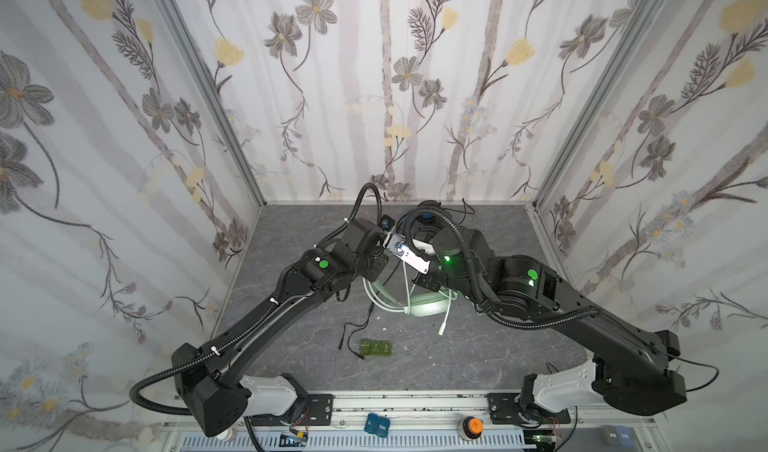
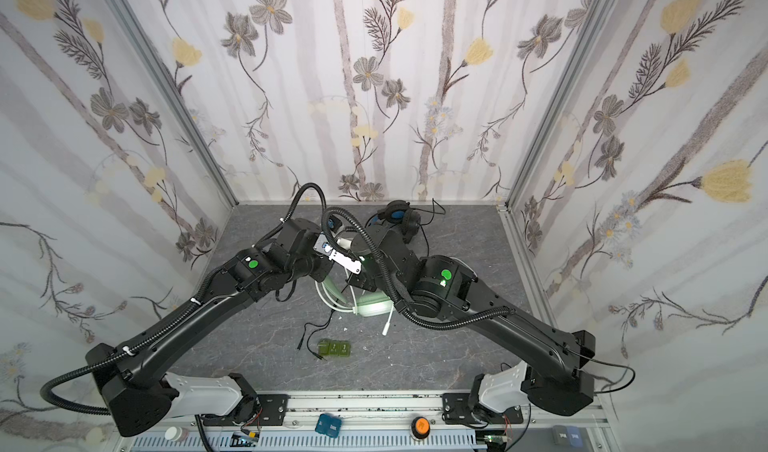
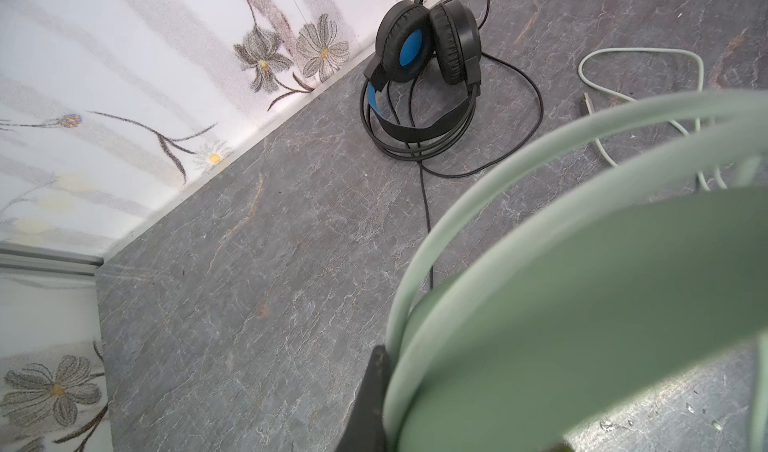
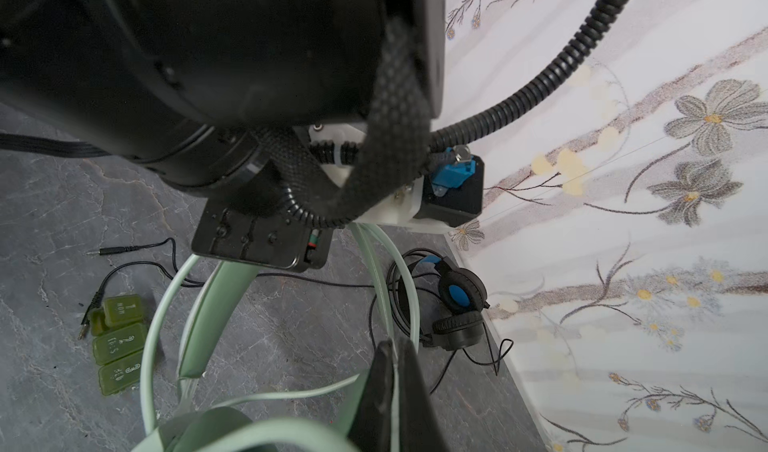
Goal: Wrap the headphones
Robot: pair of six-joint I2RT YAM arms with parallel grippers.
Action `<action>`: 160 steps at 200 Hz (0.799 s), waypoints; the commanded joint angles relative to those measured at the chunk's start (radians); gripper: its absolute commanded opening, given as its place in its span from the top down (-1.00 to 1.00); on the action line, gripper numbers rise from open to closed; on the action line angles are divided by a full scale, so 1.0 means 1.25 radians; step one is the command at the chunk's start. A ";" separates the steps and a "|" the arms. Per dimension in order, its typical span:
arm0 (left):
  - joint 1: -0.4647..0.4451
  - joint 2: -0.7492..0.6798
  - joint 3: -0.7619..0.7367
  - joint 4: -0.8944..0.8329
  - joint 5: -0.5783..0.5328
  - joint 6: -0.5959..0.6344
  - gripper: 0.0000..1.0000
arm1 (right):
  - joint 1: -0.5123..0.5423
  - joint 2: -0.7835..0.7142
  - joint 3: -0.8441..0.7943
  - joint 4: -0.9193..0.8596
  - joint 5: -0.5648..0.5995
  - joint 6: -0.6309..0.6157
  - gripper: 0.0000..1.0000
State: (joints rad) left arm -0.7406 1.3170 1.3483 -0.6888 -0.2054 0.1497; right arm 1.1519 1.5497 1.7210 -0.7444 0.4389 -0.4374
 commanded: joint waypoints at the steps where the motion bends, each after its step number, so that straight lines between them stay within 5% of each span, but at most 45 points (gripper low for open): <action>1: 0.000 -0.012 -0.006 0.047 -0.008 -0.037 1.00 | 0.004 0.000 0.008 0.062 -0.028 0.020 1.00; 160: 0.001 -0.003 -0.025 0.050 -0.074 -0.085 1.00 | 0.128 -0.002 0.015 0.112 0.011 0.165 1.00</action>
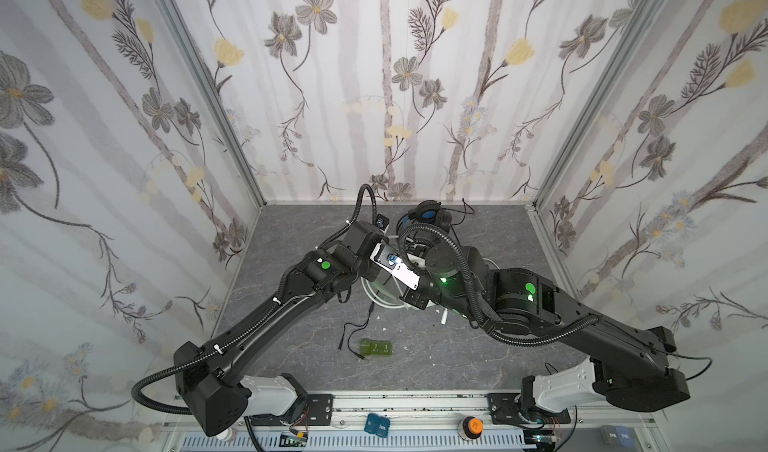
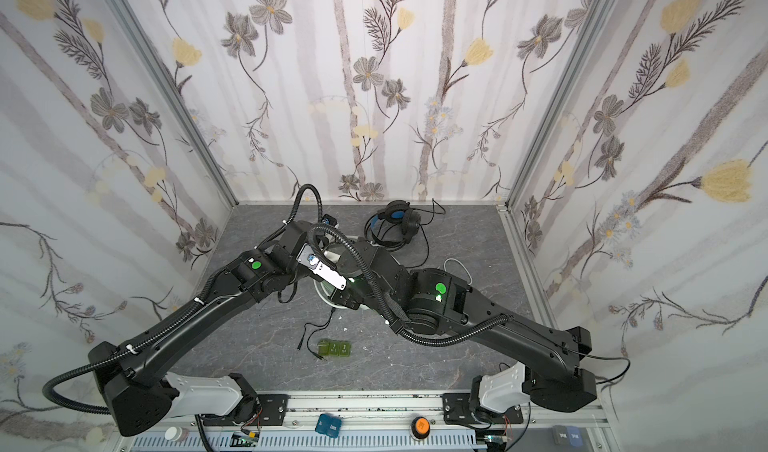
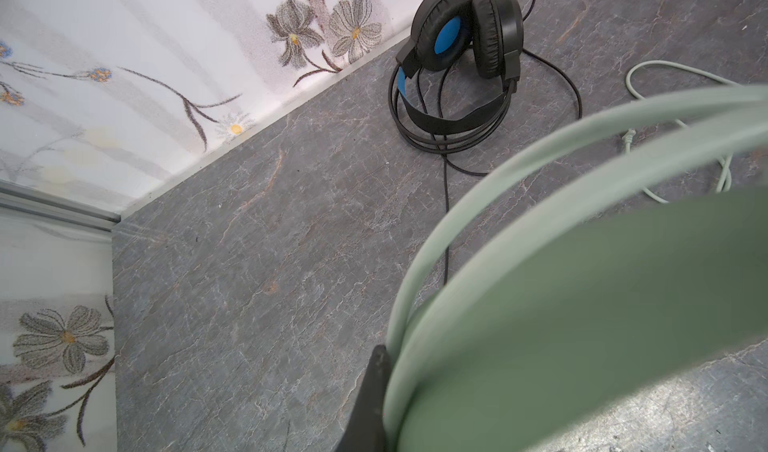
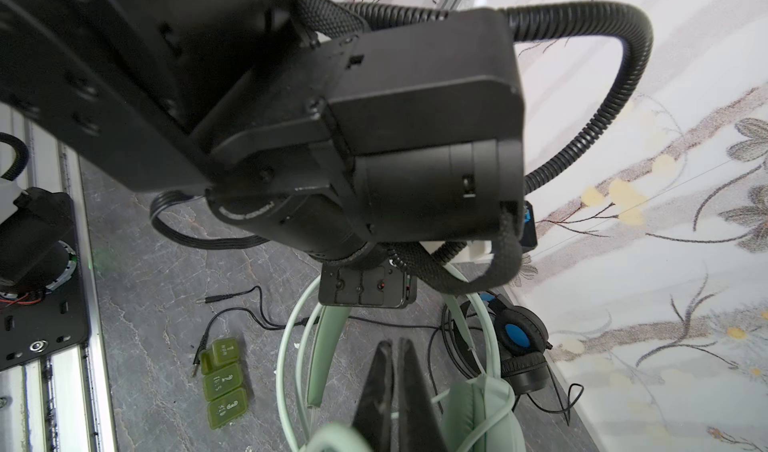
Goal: Wrap the headphones
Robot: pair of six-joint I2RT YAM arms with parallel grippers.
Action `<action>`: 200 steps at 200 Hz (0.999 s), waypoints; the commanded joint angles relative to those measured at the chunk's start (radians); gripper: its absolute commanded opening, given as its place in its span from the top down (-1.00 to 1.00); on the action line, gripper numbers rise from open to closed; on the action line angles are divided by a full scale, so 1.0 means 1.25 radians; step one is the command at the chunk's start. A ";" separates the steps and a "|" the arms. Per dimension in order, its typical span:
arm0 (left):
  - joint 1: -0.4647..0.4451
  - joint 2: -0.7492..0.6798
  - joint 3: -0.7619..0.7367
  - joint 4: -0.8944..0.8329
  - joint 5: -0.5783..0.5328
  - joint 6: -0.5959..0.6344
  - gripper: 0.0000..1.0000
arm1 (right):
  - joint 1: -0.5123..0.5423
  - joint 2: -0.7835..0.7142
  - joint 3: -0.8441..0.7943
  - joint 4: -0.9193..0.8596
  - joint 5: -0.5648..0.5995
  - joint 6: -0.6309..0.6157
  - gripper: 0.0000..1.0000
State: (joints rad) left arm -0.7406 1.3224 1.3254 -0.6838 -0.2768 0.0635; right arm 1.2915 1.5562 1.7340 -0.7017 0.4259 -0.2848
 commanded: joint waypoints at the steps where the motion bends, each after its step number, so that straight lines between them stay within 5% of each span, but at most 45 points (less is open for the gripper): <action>1: 0.001 -0.008 -0.007 0.047 -0.016 -0.016 1.00 | 0.018 -0.007 0.005 0.078 0.024 0.043 1.00; 90: 0.001 -0.063 -0.059 0.093 0.005 0.008 1.00 | 0.035 -0.012 -0.010 0.075 0.146 0.094 1.00; 200: 0.000 -0.089 -0.047 0.039 0.007 0.091 1.00 | -0.076 -0.031 -0.008 -0.025 0.214 -0.063 0.91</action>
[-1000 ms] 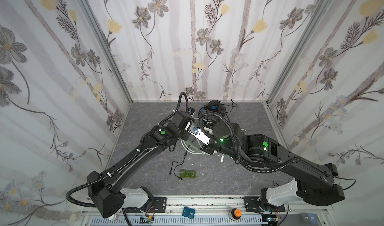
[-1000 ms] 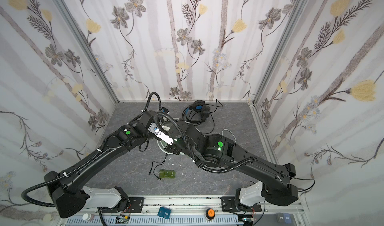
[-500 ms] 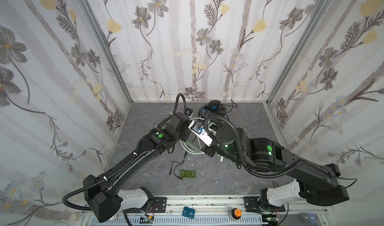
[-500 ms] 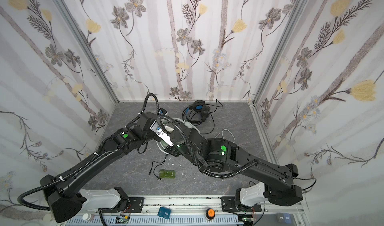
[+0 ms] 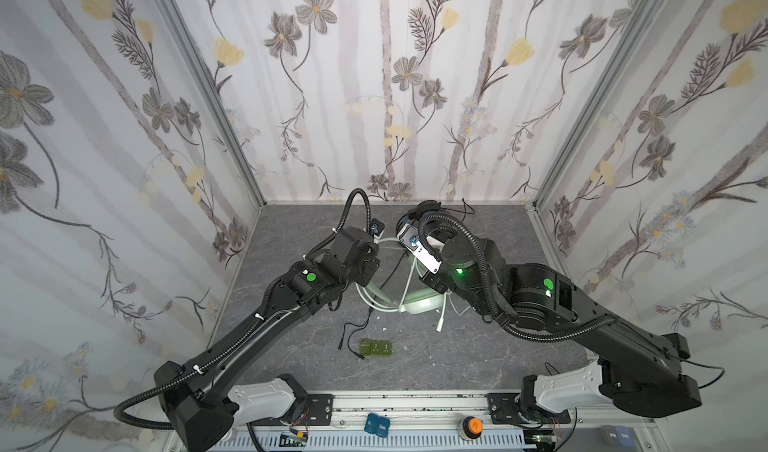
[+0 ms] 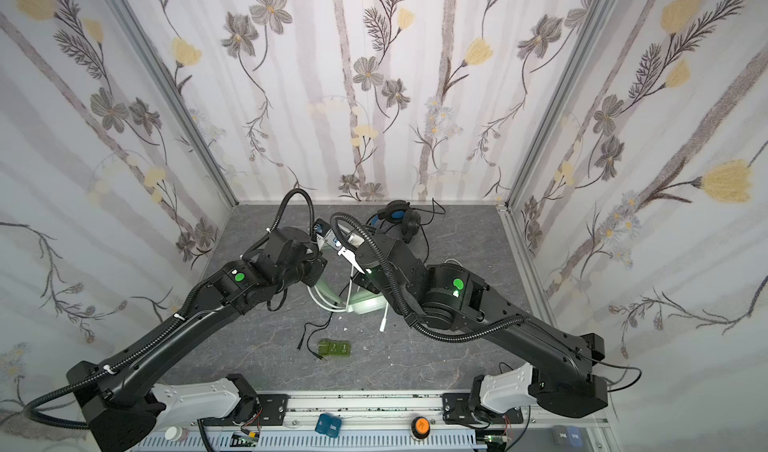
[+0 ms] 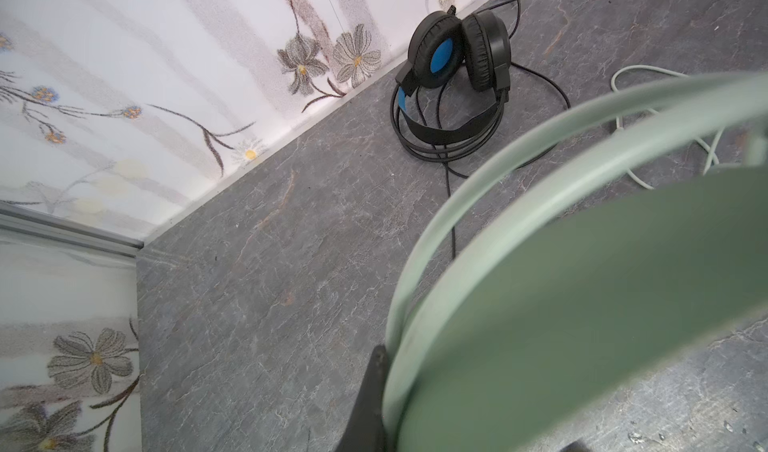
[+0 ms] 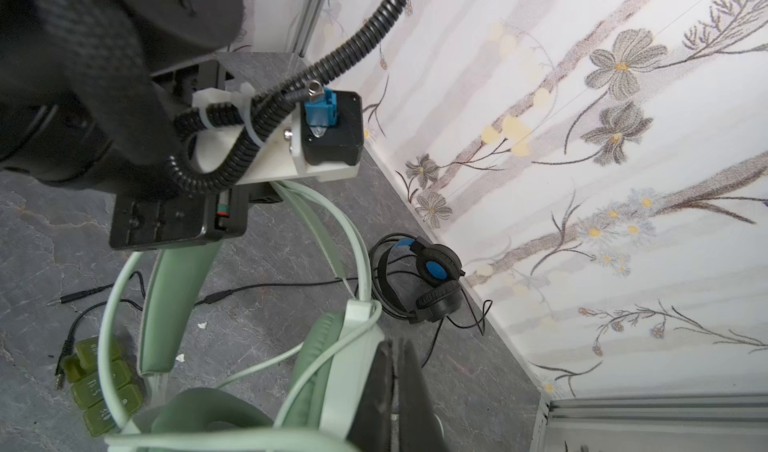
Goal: Wrap the headphones
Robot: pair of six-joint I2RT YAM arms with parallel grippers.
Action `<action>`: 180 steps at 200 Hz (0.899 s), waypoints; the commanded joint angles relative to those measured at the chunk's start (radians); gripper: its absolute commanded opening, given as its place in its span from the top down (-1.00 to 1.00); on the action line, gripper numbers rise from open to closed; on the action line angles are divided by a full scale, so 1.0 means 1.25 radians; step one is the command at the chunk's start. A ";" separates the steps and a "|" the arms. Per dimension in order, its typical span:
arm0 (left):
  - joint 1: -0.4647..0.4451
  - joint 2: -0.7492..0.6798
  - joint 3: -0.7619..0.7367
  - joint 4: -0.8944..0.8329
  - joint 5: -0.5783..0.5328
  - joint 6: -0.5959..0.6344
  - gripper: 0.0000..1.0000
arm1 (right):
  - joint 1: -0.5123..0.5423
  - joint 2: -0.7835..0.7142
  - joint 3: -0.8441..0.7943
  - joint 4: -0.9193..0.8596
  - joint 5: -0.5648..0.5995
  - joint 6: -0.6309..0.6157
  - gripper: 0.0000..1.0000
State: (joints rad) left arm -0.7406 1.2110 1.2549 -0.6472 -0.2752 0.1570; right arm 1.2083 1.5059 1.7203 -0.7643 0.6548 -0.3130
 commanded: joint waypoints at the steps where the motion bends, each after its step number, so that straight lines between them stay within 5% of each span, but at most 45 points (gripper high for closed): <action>1: 0.000 0.000 0.010 0.011 0.007 0.016 1.00 | -0.010 0.010 0.003 0.025 0.031 -0.041 0.91; 83: -0.006 -0.009 0.032 0.001 0.093 0.018 1.00 | -0.098 0.026 -0.004 0.062 -0.012 -0.063 0.76; 180: -0.009 -0.015 0.072 -0.028 0.183 -0.008 1.00 | -0.272 0.018 -0.112 0.208 -0.263 0.026 0.71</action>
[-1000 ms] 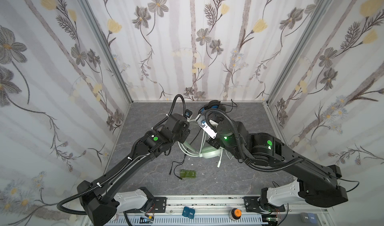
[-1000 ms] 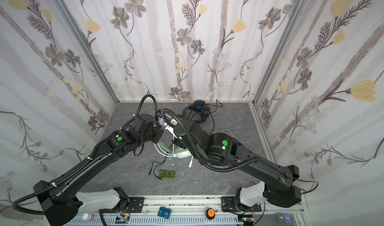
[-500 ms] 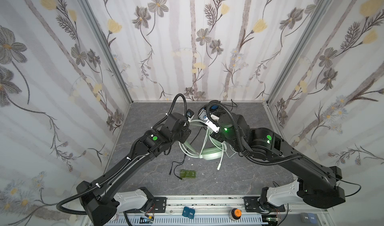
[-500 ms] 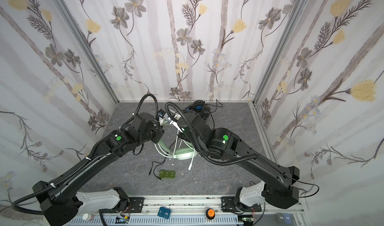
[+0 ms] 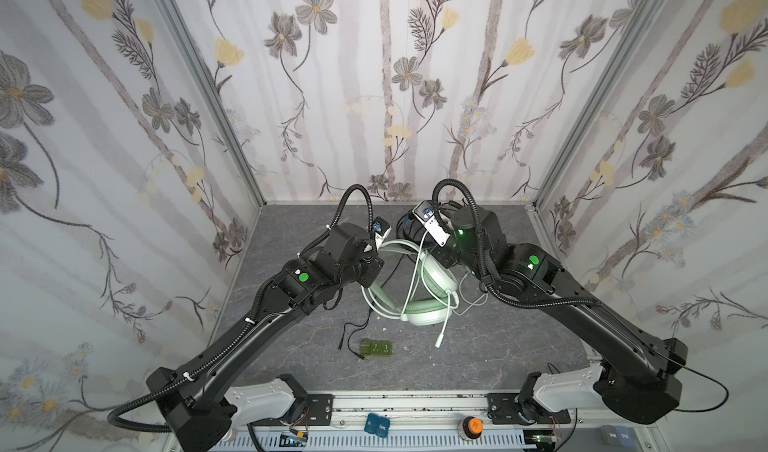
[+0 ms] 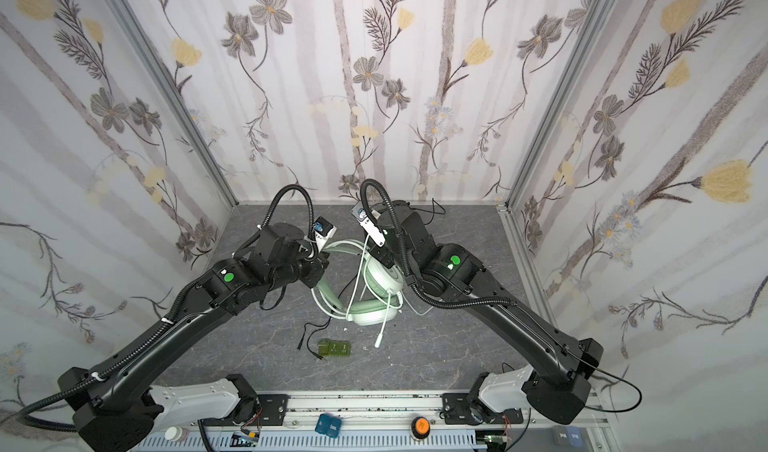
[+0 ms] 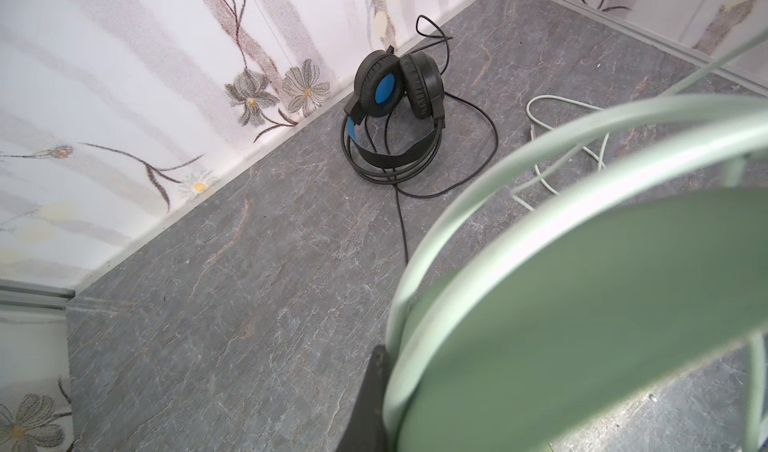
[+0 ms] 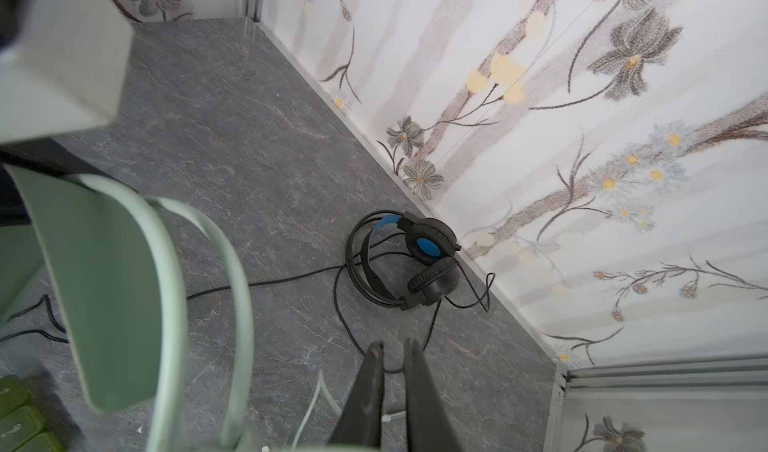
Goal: Wrap the headphones
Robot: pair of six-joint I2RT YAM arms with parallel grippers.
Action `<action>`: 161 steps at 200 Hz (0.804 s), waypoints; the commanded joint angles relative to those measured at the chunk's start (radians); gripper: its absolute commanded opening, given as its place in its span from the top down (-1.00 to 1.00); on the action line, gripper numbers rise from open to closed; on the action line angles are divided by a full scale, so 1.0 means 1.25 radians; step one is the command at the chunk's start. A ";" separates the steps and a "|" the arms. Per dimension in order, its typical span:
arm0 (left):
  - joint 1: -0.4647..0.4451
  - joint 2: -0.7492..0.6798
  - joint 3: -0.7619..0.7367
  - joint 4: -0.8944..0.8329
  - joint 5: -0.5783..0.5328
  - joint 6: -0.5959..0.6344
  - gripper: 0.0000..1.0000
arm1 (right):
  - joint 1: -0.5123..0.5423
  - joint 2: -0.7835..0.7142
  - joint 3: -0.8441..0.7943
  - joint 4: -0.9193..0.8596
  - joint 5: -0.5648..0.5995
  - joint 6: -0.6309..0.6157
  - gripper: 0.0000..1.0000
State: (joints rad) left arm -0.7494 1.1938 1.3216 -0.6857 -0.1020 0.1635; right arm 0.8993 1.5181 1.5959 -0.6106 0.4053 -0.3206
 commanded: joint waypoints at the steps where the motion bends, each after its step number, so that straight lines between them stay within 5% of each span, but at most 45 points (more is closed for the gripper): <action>1: -0.002 -0.002 0.019 0.002 0.045 -0.014 1.00 | -0.026 0.008 -0.014 0.085 -0.064 0.033 0.71; 119: -0.001 -0.013 0.100 -0.001 0.086 -0.073 1.00 | -0.196 -0.099 -0.360 0.417 -0.403 0.214 0.49; 161: -0.002 0.019 0.245 -0.052 0.102 -0.103 1.00 | -0.206 -0.095 -0.425 0.526 -0.490 0.265 0.44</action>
State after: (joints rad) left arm -0.7521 1.1954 1.5463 -0.7597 -0.0185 0.0937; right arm 0.6476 1.3960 1.0969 -0.1127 -0.1066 -0.0547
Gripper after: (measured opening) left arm 0.063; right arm 0.275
